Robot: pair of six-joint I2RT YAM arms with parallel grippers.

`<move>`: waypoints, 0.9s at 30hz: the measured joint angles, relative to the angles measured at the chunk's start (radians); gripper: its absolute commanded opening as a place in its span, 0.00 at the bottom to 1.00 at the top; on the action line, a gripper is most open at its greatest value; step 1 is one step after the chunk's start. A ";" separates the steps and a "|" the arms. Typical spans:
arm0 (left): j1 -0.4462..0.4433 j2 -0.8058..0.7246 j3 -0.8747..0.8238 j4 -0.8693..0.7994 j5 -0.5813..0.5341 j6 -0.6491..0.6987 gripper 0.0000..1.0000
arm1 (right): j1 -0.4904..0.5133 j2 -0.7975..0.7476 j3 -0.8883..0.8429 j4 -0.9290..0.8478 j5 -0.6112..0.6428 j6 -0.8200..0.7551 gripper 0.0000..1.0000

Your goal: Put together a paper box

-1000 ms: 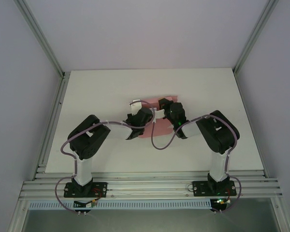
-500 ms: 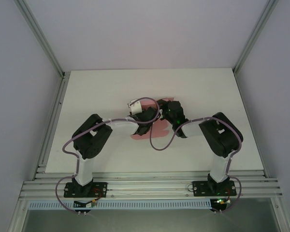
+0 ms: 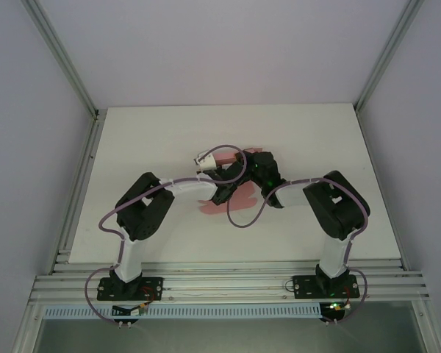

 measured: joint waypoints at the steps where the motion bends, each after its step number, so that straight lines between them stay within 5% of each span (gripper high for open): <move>1: 0.000 -0.001 -0.009 0.021 0.005 0.019 0.00 | 0.000 0.000 0.000 -0.003 0.001 0.000 0.00; 17: 0.073 -0.080 -0.173 0.328 0.204 0.210 0.28 | 0.001 -0.020 0.016 -0.079 0.026 0.052 0.00; 27: 0.135 -0.183 -0.359 0.523 0.362 0.372 0.65 | 0.001 -0.021 0.021 -0.092 0.032 0.065 0.00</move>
